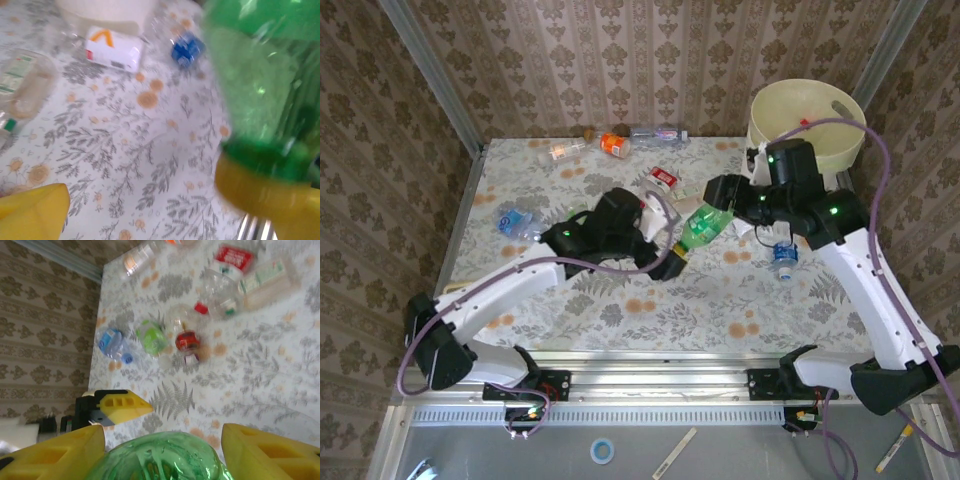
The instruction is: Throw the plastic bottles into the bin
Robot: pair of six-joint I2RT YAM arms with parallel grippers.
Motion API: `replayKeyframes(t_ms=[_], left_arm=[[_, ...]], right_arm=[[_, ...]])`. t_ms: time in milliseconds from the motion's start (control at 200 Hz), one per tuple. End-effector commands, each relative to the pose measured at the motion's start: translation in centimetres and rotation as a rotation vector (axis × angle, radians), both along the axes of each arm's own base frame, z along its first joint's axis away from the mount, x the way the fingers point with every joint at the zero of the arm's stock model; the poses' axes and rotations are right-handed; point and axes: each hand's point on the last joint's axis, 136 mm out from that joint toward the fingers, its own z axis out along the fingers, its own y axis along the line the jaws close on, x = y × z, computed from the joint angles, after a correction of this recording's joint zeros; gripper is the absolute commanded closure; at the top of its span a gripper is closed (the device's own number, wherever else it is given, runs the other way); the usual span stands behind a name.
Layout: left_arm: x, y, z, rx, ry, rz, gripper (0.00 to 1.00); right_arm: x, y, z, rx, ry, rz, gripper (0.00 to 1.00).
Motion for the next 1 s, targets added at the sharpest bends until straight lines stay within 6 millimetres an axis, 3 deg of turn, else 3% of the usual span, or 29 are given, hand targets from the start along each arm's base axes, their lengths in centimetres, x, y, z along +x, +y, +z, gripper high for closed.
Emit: replayKeyframes(t_ms=[0, 95, 250, 440, 580, 690, 820, 910, 965, 980, 995], left_arm=[[1.8, 1.4, 4.5, -0.240, 0.041, 0.087, 0.00], [2.9, 3.5, 5.6, -0.329, 0.065, 0.148, 0.00], [3.8, 6.0, 5.8, -0.368, 0.065, 0.223, 0.00], [4.4, 8.5, 5.7, -0.385, 0.053, 0.307, 0.00], [4.8, 10.1, 5.1, -0.375, 0.056, 0.366, 0.00], [5.1, 11.2, 4.6, -0.369, 0.059, 0.415, 0.00], [5.5, 12.1, 4.1, -0.364, 0.073, 0.455, 0.00], [5.6, 12.4, 3.7, -0.356, 0.082, 0.470, 0.00], [5.7, 12.6, 3.4, -0.349, 0.087, 0.481, 0.00], [5.7, 12.6, 3.3, -0.346, 0.091, 0.483, 0.00], [5.8, 12.6, 3.1, -0.342, 0.096, 0.486, 0.00]], right_arm=[[0.3, -2.5, 3.5, -0.145, -0.132, -0.049, 0.91], [0.9, -4.3, 8.0, -0.225, -0.289, -0.105, 0.94], [1.0, -7.1, 16.3, -0.327, -0.598, -0.214, 0.97], [-0.8, -10.0, 26.0, -0.442, -0.998, -0.363, 1.00], [-2.5, -11.2, 30.9, -0.510, -1.204, -0.450, 1.00], [-2.8, -11.7, 32.8, -0.562, -1.275, -0.492, 1.00], [-1.4, -11.8, 32.9, -0.621, -1.264, -0.504, 1.00], [1.1, -12.8, 31.8, -0.668, -1.183, -0.539, 1.00], [3.5, -14.3, 30.3, -0.692, -1.094, -0.565, 1.00], [3.4, -15.0, 30.5, -0.682, -1.082, -0.588, 1.00], [5.5, -15.2, 28.9, -0.695, -1.020, -0.578, 1.00]])
